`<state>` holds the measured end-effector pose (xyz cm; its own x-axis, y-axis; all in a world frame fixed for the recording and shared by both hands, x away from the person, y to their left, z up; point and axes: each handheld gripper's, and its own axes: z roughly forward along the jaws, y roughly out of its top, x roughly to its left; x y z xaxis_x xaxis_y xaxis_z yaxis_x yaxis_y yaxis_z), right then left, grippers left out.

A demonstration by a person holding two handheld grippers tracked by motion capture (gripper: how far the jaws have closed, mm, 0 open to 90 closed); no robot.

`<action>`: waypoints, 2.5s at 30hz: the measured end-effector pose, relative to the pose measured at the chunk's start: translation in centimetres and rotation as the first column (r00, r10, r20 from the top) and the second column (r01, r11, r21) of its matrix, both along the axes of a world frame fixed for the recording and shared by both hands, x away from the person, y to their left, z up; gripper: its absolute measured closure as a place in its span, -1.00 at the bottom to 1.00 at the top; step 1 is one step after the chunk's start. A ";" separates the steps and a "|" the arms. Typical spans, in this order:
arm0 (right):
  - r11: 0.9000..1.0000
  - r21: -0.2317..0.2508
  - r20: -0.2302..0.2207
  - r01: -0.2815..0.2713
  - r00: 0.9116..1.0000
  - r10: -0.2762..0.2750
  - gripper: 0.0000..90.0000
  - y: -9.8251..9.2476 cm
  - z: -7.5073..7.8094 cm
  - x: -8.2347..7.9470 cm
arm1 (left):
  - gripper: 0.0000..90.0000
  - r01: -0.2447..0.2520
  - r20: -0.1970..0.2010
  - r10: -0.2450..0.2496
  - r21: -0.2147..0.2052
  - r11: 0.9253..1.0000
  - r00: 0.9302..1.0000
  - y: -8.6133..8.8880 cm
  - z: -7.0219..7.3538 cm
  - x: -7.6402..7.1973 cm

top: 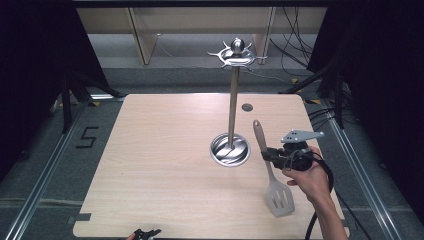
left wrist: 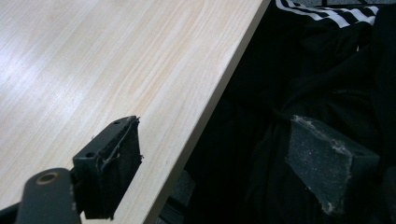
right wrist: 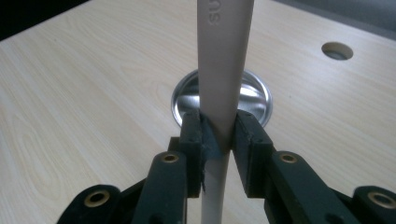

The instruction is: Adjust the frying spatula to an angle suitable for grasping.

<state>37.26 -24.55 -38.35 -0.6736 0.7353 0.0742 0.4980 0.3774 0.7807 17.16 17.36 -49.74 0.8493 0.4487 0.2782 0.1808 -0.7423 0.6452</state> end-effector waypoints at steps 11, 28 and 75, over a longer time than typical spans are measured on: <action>0.992 0.110 0.106 -0.054 0.993 0.042 0.67 -0.4 1.4 -0.3 | -0.62 0.001 -0.007 -0.001 -0.011 1.000 1.000 0.0 -0.1 0.0; 0.975 0.188 0.180 -0.115 0.980 0.081 0.67 2.4 5.3 0.9 | -0.62 -0.002 0.004 0.002 -0.006 1.000 1.000 0.0 0.0 -0.1; 0.979 0.143 0.216 -0.146 0.970 0.114 0.67 4.7 11.9 4.3 | -0.62 0.002 0.000 -0.002 -0.005 1.000 1.000 -0.1 0.0 -0.1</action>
<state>41.60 -19.85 -26.43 -0.7755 0.6306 0.0312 0.2752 0.2931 0.9156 17.04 17.30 -49.73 0.8500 0.4486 0.2763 0.1792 -0.7394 0.6490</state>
